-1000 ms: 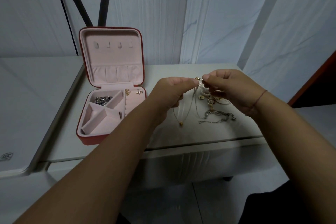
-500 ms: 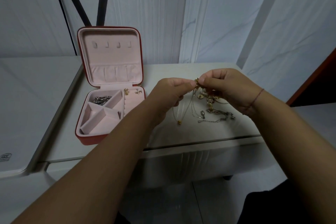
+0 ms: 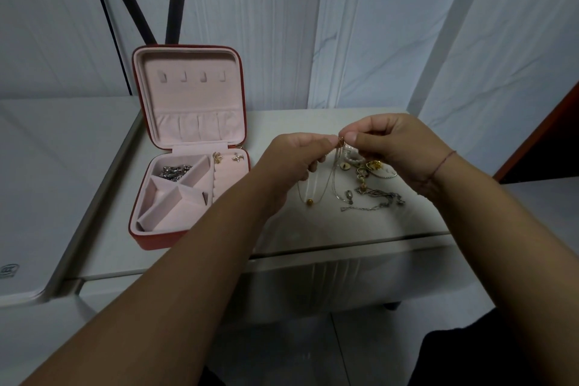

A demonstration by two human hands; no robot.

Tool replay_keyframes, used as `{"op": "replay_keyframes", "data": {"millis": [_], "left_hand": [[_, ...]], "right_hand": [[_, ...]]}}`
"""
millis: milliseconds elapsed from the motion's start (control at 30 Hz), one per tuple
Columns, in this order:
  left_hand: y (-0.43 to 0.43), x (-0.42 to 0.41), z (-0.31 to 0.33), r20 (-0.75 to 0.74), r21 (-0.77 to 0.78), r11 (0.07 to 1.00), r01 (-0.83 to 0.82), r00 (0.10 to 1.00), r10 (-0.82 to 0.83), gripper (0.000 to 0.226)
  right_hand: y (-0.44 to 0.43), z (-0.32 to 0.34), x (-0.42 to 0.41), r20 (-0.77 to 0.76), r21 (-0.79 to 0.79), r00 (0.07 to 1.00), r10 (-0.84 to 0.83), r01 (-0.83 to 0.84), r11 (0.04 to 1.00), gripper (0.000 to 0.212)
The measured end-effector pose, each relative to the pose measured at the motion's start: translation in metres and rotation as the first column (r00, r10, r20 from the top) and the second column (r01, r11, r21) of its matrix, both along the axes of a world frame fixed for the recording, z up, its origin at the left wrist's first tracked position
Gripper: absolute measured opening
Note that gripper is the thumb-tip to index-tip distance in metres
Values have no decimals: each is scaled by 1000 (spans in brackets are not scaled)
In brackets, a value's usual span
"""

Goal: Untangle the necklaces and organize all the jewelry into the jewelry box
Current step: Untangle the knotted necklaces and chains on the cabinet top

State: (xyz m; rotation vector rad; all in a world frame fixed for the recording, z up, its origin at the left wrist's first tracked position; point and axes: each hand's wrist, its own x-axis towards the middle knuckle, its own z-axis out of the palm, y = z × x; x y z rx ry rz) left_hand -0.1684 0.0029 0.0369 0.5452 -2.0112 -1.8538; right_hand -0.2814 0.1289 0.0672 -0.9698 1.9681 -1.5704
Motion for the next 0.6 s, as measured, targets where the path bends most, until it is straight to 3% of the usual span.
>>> {"op": "replay_keyframes", "data": {"millis": [100,300,600], "left_hand": [[1,3,1,-16,-58,998,7,1000,-8,11],[3,3,2,-44,10,1000,-28,999,28,7],[6,-2,5,9,3,998,-64,998,64,24]], "right_hand": [[0,0,2,14,13,1000,10,-11,1000,6],[-1,0,1,72,17,997,7,-9,1000,4],[0,-2,2,77,93,997,28,-35,995,7]]}}
